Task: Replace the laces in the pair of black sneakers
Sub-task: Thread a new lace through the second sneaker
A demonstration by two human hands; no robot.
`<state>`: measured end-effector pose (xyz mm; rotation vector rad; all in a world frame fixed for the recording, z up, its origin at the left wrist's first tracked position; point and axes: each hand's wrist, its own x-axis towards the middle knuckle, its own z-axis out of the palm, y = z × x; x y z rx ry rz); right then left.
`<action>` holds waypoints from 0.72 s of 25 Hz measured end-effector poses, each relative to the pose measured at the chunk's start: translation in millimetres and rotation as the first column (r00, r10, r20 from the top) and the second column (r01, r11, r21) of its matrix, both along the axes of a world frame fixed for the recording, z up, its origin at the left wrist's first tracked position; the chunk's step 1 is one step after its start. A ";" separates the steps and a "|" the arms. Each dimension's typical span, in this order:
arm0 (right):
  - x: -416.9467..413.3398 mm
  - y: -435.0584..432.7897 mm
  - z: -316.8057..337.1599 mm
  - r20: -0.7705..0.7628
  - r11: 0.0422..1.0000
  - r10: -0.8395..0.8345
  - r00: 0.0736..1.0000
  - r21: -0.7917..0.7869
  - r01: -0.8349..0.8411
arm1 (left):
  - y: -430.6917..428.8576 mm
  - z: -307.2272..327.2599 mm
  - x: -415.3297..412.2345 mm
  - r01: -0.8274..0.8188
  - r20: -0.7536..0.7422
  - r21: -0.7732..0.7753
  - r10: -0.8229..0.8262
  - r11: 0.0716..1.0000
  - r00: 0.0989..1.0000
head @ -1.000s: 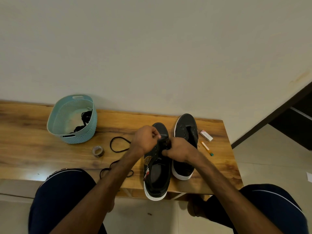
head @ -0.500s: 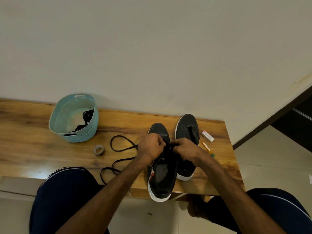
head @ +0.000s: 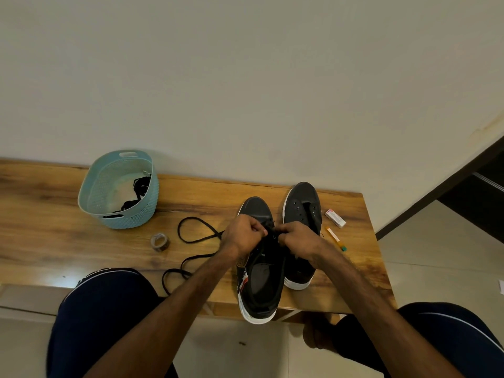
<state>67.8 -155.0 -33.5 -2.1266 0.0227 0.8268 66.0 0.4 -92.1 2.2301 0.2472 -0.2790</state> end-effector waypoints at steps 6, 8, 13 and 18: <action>0.7 0.0 -3.7 -0.024 0.999 0.016 1.000 0.031 -0.015 | -6.1 4.7 -3.4 -0.010 0.011 0.086 0.009 0.996 1.000; 5.9 -3.6 -8.8 -0.083 0.992 -0.016 0.996 0.121 0.026 | -7.3 5.9 -3.0 -0.022 0.045 0.141 0.016 0.990 0.999; 2.6 4.0 -37.9 0.235 0.982 -0.184 0.954 0.000 0.189 | -0.3 0.2 -2.7 0.027 0.008 -0.030 -0.026 0.999 1.000; -2.1 16.9 -46.8 0.540 0.955 -0.135 0.831 -0.154 0.255 | 1.9 3.9 -0.8 0.063 -0.033 -0.005 -0.063 0.998 0.997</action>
